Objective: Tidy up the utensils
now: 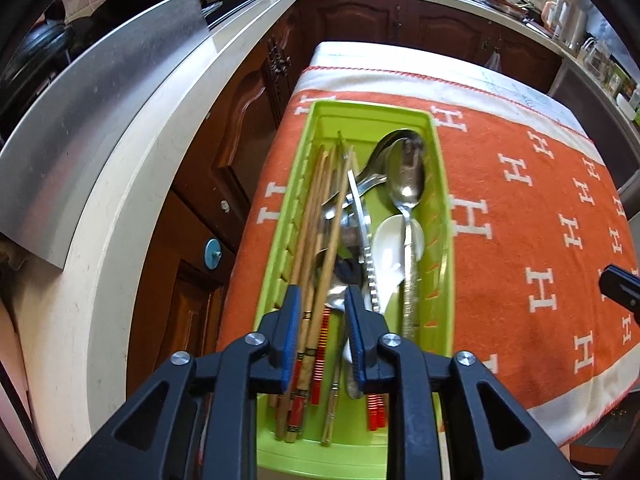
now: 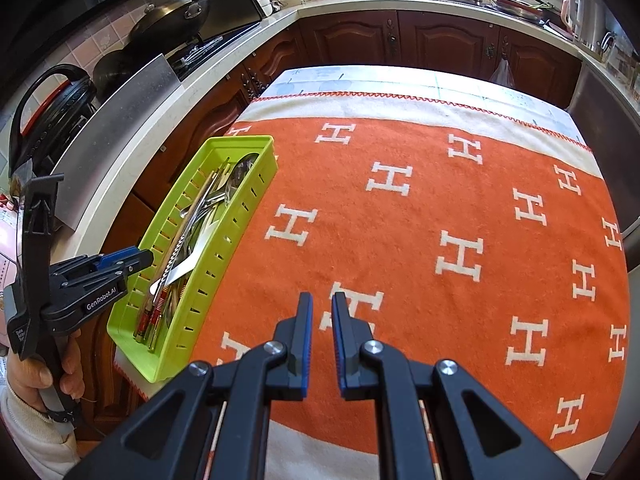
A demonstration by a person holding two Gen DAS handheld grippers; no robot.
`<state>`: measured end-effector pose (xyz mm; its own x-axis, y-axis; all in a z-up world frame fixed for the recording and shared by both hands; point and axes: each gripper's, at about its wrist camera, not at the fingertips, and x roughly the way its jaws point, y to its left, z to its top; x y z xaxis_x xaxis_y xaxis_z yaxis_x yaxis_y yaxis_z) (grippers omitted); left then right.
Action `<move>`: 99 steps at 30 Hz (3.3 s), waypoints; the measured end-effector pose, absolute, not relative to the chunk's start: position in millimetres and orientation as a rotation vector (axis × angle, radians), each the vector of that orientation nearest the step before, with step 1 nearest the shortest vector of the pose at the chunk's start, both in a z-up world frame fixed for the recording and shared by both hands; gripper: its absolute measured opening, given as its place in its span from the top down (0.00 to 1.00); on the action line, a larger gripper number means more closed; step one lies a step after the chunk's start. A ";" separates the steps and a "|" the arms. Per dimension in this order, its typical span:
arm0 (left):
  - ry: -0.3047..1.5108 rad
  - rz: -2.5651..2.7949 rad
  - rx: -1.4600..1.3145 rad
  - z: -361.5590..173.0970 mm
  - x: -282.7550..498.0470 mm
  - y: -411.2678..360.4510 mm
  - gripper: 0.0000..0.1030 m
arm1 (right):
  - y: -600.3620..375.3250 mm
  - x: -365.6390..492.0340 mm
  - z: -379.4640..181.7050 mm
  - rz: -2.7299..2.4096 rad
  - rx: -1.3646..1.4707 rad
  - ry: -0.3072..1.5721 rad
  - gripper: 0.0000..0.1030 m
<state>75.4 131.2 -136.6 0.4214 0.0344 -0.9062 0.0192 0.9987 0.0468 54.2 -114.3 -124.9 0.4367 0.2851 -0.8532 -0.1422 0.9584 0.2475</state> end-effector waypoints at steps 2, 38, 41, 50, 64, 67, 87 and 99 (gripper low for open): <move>1.130 -0.009 0.057 -132.8 73.6 123.3 0.78 | -115.3 52.7 -124.1 0.267 0.148 1.084 0.91; 0.892 -0.195 0.046 -10.7 27.4 -9.2 0.01 | -190.6 -13.9 -39.3 0.130 0.221 0.904 0.63; 0.883 -0.193 0.027 -2.3 20.6 -10.7 0.01 | -191.4 -19.8 -27.9 0.115 0.229 0.868 0.61; 0.878 -0.148 0.032 1.9 6.8 -10.8 0.01 | -191.1 -30.4 -18.8 0.076 0.230 0.831 0.61; 0.838 -0.120 0.057 11.1 -5.6 -14.0 0.01 | -191.8 -46.0 -11.3 0.040 0.221 0.786 0.61; 0.837 -0.119 0.059 11.4 -5.7 -14.4 0.01 | -191.6 -47.7 -9.9 0.034 0.217 0.779 0.61; 0.834 -0.118 0.059 13.1 -4.9 -16.2 0.01 | -194.7 -48.7 -6.8 0.025 0.212 0.761 0.61; 0.841 -0.114 0.061 14.0 -3.5 -17.7 0.01 | -194.8 -48.1 -7.1 0.027 0.213 0.763 0.61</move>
<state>-3.5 -17.7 14.0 0.6614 -0.0768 -0.7461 0.1248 0.9922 0.0085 -48.1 -194.8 -7.1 0.7238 0.1010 -0.6825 0.0533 0.9781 0.2012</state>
